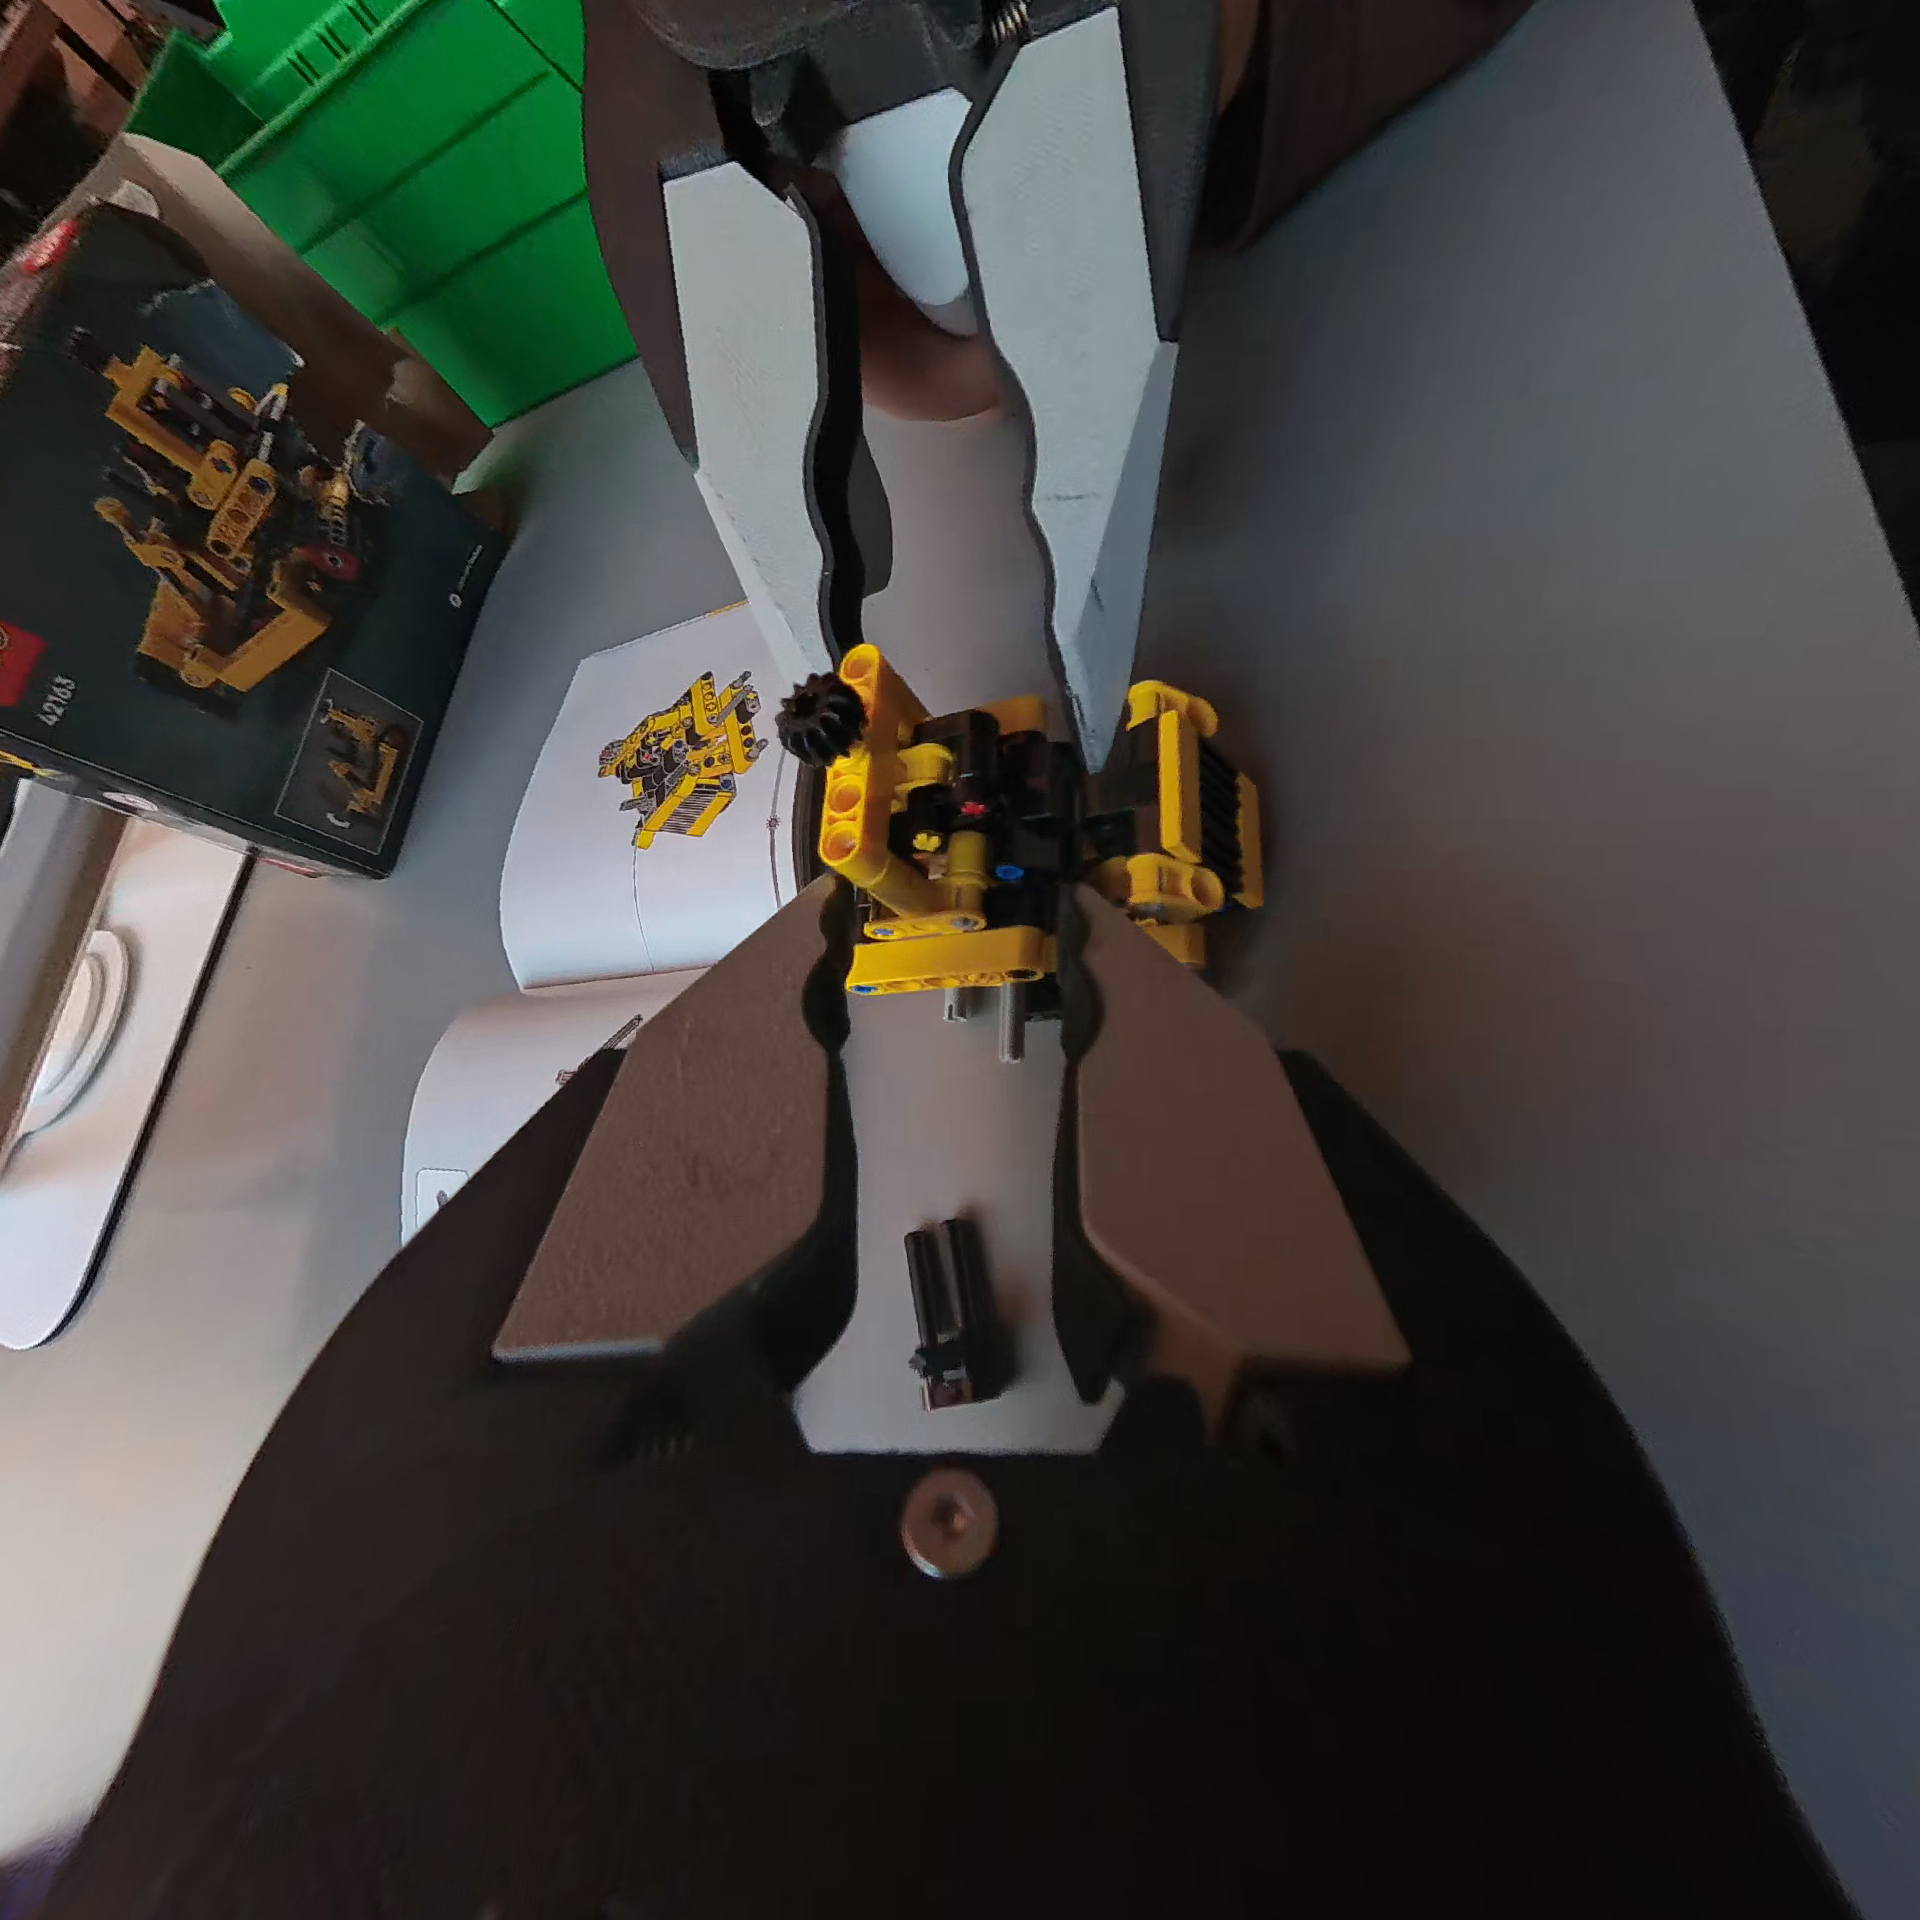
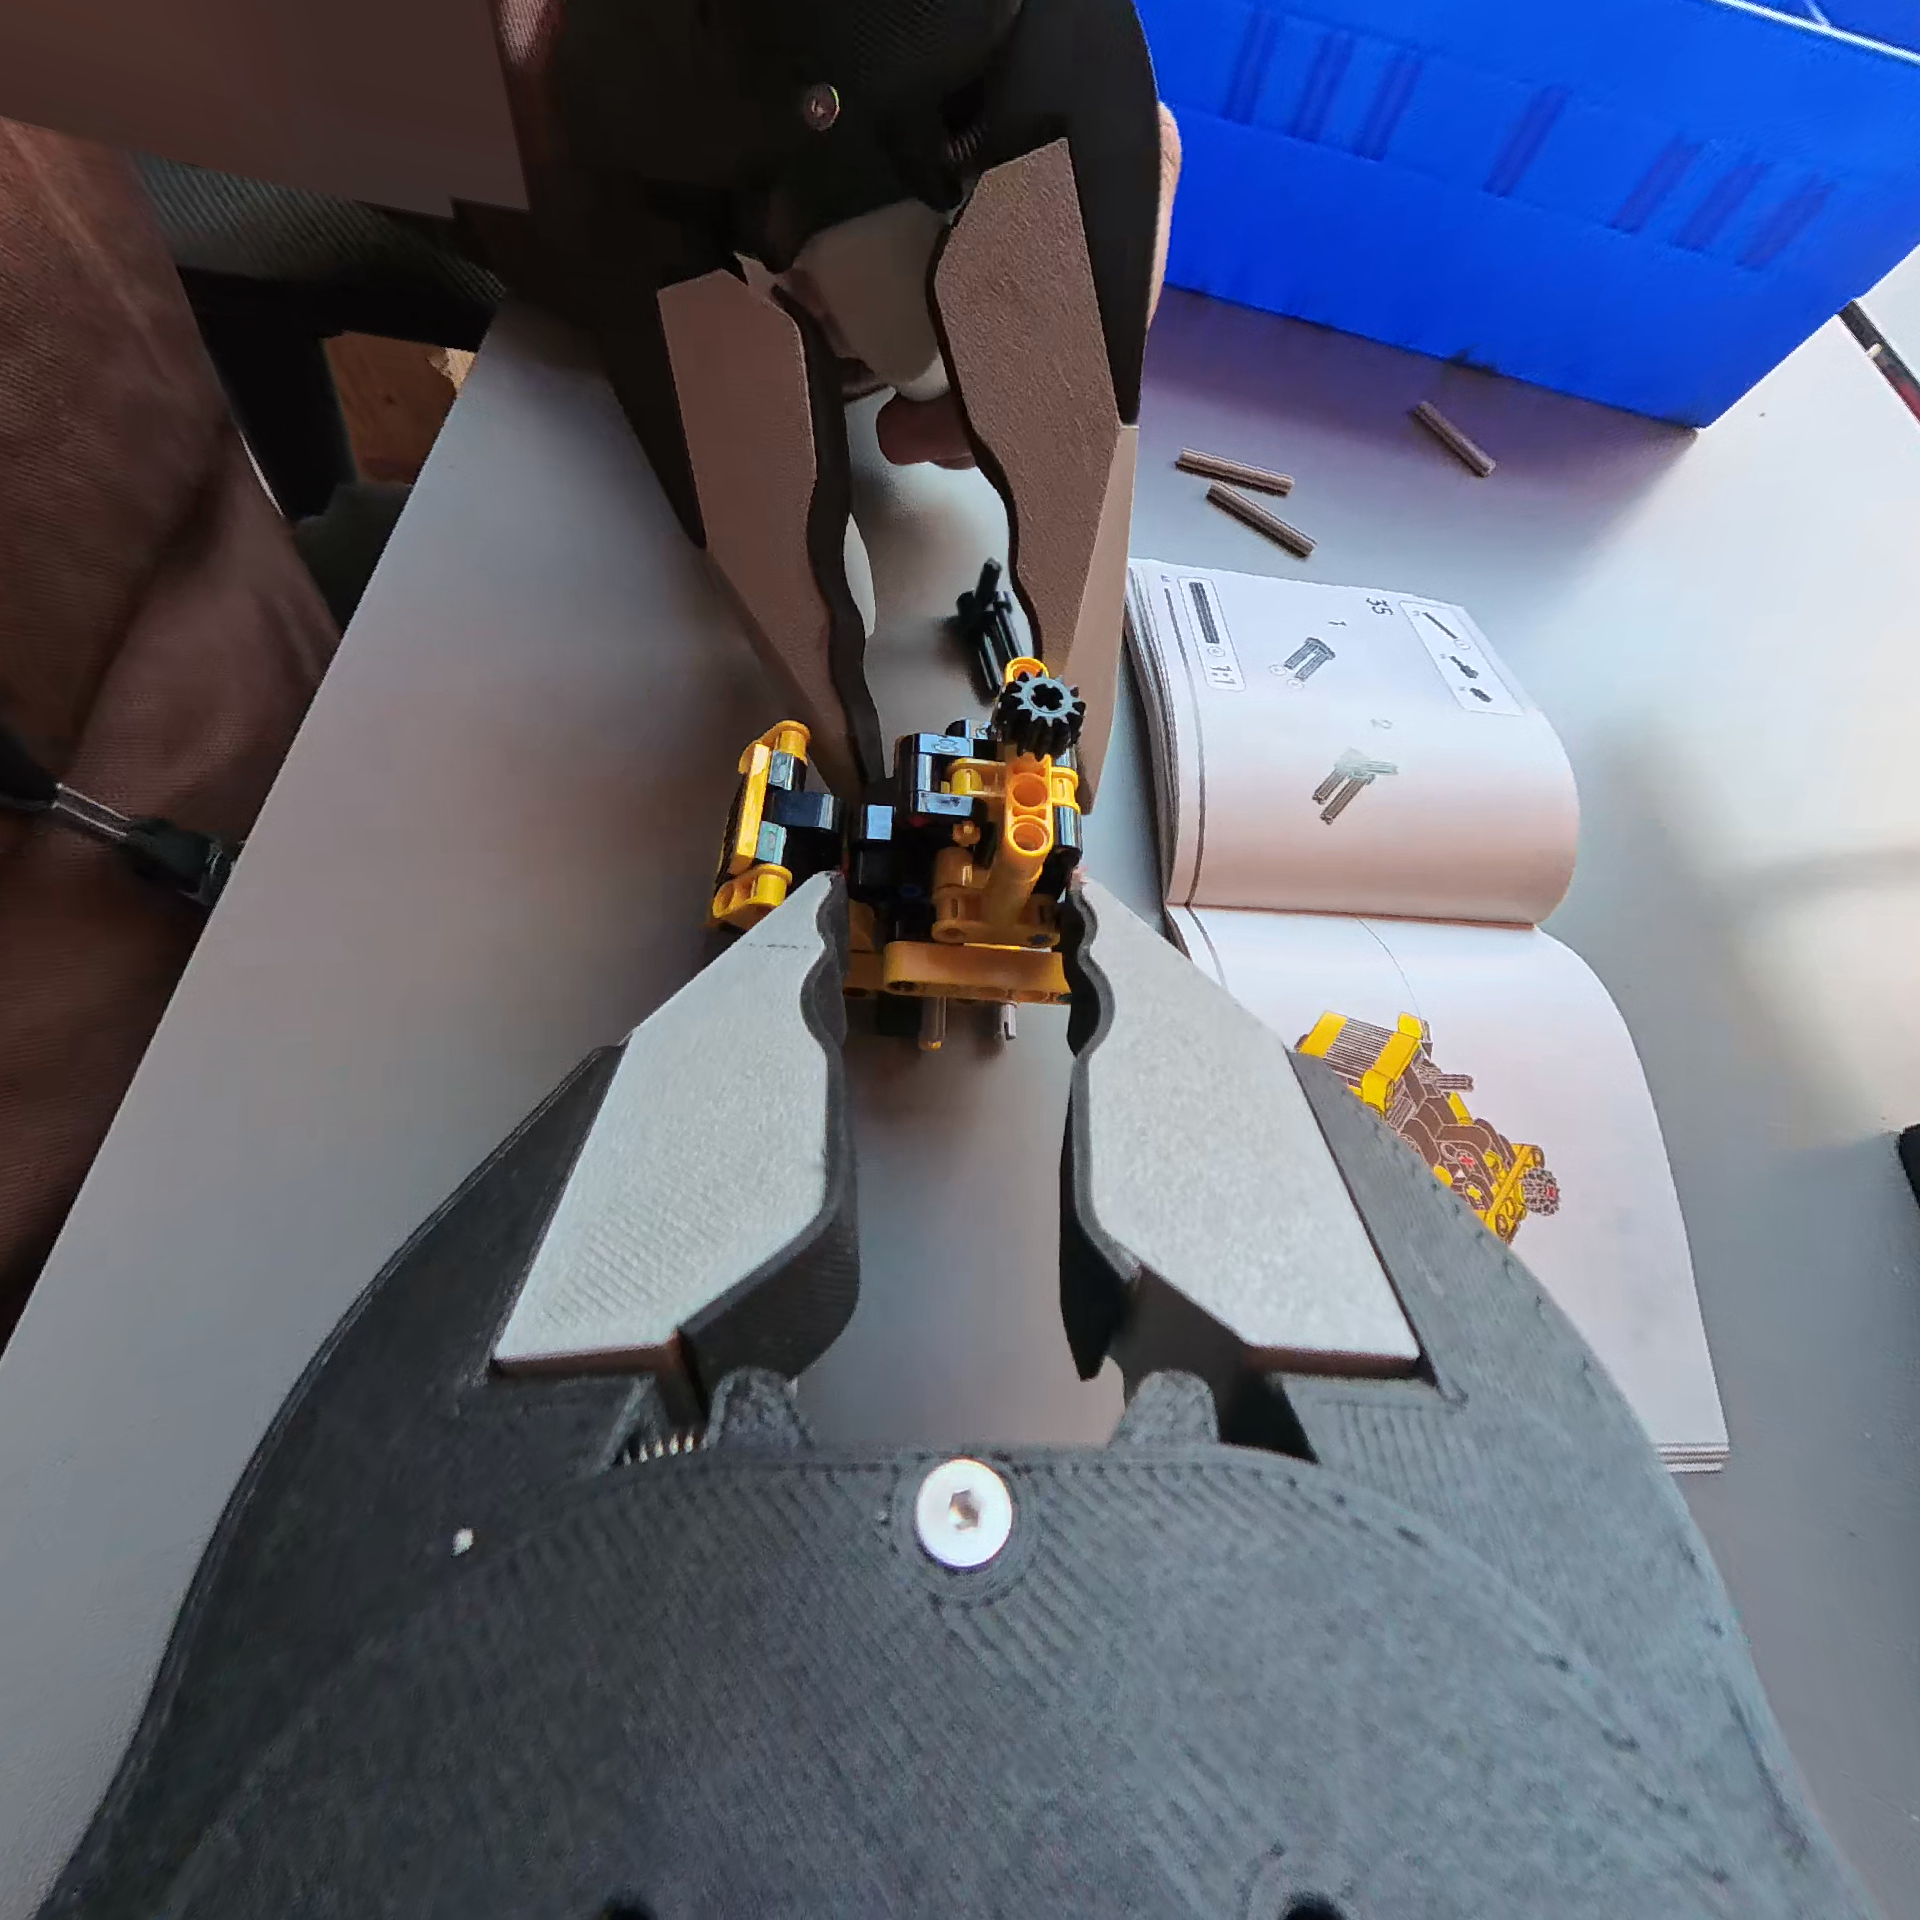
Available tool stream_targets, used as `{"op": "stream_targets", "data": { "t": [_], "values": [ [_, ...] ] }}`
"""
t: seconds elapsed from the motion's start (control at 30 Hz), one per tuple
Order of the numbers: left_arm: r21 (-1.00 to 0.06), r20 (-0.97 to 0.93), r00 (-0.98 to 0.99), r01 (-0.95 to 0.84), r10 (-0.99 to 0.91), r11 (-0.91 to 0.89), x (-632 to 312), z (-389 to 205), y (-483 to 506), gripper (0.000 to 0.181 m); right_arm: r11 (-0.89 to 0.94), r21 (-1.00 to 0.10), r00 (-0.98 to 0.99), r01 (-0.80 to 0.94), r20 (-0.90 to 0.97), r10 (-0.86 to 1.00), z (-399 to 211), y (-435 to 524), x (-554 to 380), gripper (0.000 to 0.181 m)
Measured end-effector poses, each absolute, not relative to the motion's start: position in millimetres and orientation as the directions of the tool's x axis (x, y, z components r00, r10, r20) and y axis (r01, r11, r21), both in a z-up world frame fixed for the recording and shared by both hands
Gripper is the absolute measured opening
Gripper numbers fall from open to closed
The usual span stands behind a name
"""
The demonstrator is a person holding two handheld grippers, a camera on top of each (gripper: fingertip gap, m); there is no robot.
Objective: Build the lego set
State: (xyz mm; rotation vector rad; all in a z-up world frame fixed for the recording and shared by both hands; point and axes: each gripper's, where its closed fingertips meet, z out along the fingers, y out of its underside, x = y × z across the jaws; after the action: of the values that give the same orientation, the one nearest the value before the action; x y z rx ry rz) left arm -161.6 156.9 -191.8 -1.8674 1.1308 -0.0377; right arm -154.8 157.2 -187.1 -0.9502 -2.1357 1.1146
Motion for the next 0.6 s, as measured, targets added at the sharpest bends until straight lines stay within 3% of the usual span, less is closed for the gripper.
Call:
{"op": "stream_targets", "data": {
  "t": [0.2,0.43,0.6],
  "values": [
    [-0.715,-0.348,0.591,-0.670,-0.728,-0.202,-161.8,-192.7,159.1,0.036,0.386,-0.853,-0.604,0.351,0.109,0.789,-187.4,159.8,-155.0,0.038],
    [-0.614,-0.556,0.525,-0.782,-0.644,-0.108,-164.3,-192.6,164.1,0.036,0.385,-0.853,-0.602,0.352,0.109,0.791,-187.4,160.0,-155.2,0.038],
    [-0.656,-0.486,0.573,-0.738,-0.660,-0.159,-163.7,-193.7,163.5,0.034,0.398,-0.849,-0.597,0.348,0.127,0.792,-188.1,160.3,-155.3,0.038]
  ]
}}
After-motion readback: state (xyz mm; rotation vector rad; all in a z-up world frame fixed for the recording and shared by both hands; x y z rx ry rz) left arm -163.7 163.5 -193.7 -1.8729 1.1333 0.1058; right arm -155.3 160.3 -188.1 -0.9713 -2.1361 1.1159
